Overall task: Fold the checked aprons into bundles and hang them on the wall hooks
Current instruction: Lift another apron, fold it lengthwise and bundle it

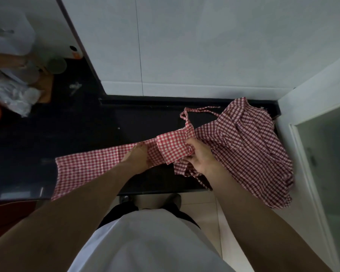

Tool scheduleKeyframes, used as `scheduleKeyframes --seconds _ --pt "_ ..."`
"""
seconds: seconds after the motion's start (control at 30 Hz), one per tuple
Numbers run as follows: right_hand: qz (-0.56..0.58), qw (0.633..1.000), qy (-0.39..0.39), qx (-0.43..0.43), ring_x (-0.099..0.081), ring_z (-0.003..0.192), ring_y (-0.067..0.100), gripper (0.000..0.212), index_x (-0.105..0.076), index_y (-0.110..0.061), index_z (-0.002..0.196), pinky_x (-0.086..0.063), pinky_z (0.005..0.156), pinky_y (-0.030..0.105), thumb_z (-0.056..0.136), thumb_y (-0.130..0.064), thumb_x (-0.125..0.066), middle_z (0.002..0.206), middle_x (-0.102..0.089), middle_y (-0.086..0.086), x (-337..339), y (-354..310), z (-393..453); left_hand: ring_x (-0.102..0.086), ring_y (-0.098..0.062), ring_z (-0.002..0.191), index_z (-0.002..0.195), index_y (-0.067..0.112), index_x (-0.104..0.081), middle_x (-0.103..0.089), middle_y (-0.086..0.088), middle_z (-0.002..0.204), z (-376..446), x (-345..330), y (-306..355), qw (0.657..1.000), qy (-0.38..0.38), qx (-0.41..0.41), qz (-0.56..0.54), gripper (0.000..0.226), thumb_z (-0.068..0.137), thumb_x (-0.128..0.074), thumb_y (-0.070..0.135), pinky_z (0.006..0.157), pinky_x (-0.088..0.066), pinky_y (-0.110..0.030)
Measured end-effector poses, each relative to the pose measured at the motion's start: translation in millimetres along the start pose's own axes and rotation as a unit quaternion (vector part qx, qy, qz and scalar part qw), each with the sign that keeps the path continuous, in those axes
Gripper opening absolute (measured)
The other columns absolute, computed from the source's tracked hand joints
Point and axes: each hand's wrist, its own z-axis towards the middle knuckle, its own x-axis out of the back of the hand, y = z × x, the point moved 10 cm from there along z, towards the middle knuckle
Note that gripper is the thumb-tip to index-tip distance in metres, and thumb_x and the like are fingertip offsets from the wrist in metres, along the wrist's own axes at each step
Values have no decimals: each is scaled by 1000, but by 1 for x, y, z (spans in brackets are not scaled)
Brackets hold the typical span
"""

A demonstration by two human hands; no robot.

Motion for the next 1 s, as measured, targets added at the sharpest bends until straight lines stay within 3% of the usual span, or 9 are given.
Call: scheduleKeyframes --seconds 0.17,0.23,0.33,0.4,0.5,0.7,0.8,0.87,1.0 --pt "-6 1000 -17 7 -65 113 26 54 -61 -6 126 -51 96 39 75 -3 -78 124 -68 11 11 -19 -2 -58 -27 119 131 10 -60 -62 -11 130 6 -9 8 994 -87 -21 -65 40 101 -53 35 105 -44 -37" --pt "8 999 -39 -5 -65 115 26 63 -59 -5 128 -51 97 38 69 -3 -81 124 -68 10 12 -23 -7 -62 -23 100 104 8 -69 -68 -10 106 7 -14 12 990 -108 -9 -90 35 103 -48 36 87 -47 -30" --pt "36 997 -50 -35 -63 115 26 64 -57 -1 126 -50 94 35 67 1 -80 124 -67 11 5 -10 -14 -57 -23 80 74 10 -61 -60 -10 78 10 -12 9 993 -64 13 -93 42 102 -48 40 69 -39 -28" --pt "31 997 -43 -53 -62 117 28 72 -54 -3 130 -49 100 40 64 0 -84 126 -66 11 -2 7 -13 -58 -24 82 85 6 -66 -63 -13 83 11 -14 5 997 -48 22 -57 41 100 -53 41 70 -39 -28" --pt "41 997 -42 -54 -61 119 28 83 -51 -9 135 -43 109 49 61 -7 -89 128 -65 10 -11 21 -9 -64 -31 102 116 9 -66 -67 -16 114 8 -8 3 998 -16 52 -8 38 99 -53 40 80 -47 -34" --pt "-100 994 12 45 -64 116 22 88 -60 -16 130 -47 107 48 52 -27 -98 125 -68 1 9 7 -4 -64 -34 106 117 15 -66 -67 -14 114 6 18 0 989 74 101 74 46 96 -51 54 88 -48 -38" --pt "-142 981 105 83 -66 110 21 67 -64 -14 124 -52 101 44 65 -24 -93 121 -69 2 25 -1 -6 -63 -32 109 126 16 -62 -66 -13 120 8 13 -7 991 60 104 54 58 95 -46 62 90 -49 -39" --pt "-134 976 144 91 -67 106 21 62 -65 -11 123 -54 99 43 68 -25 -91 119 -69 3 36 -4 -8 -59 -31 119 138 19 -55 -61 -11 132 11 0 -2 999 18 30 18 64 90 -55 62 99 -47 -40" --pt "-152 976 139 74 -69 101 21 56 -67 -10 117 -54 98 42 68 -23 -91 114 -71 4 45 -14 -5 -54 -27 126 141 21 -52 -56 -7 140 12 -14 0 995 -85 -47 16 83 73 -77 59 106 -45 -42"
